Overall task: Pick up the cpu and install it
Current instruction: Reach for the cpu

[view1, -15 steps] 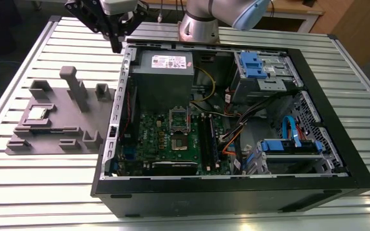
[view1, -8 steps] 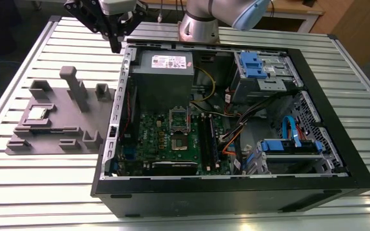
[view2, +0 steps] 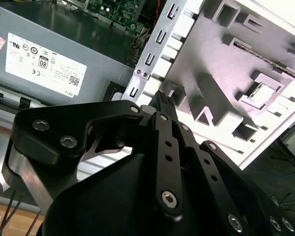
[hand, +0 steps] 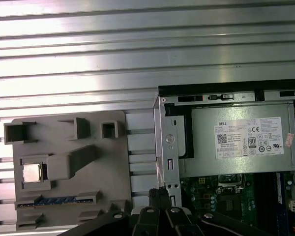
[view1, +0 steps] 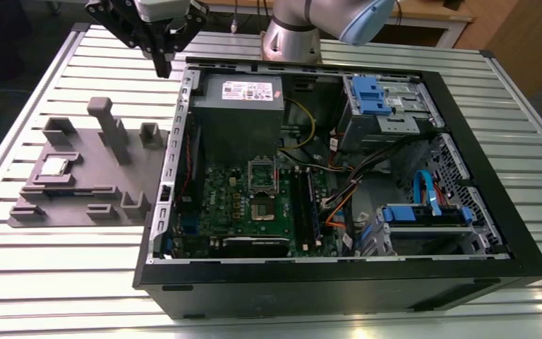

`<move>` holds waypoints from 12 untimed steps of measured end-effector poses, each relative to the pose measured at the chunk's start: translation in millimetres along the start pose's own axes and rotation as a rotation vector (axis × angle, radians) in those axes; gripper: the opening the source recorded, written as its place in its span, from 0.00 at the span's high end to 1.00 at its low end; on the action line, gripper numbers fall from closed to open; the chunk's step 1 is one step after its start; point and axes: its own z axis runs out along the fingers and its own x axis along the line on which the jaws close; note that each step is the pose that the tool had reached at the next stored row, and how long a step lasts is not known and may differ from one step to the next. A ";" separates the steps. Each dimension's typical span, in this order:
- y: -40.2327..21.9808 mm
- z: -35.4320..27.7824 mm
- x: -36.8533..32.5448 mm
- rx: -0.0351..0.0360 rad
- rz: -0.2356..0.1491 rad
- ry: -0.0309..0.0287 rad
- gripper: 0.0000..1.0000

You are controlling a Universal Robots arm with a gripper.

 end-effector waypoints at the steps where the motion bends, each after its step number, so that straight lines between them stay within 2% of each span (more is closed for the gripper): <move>1: -0.1 0.0 0.9 0.0000 0.000 0.0000 0.90; 3: -0.1 0.0 1.7 0.0000 0.000 0.0007 0.90; 6: -0.2 0.0 2.4 -0.0013 0.000 0.0106 0.90; 7: -0.2 -0.1 2.6 -0.0012 0.001 0.0122 0.90; 10: -0.4 0.0 4.9 -0.0013 0.001 0.0125 0.90; 12: -0.7 -0.1 9.1 -0.0013 0.000 0.0125 0.90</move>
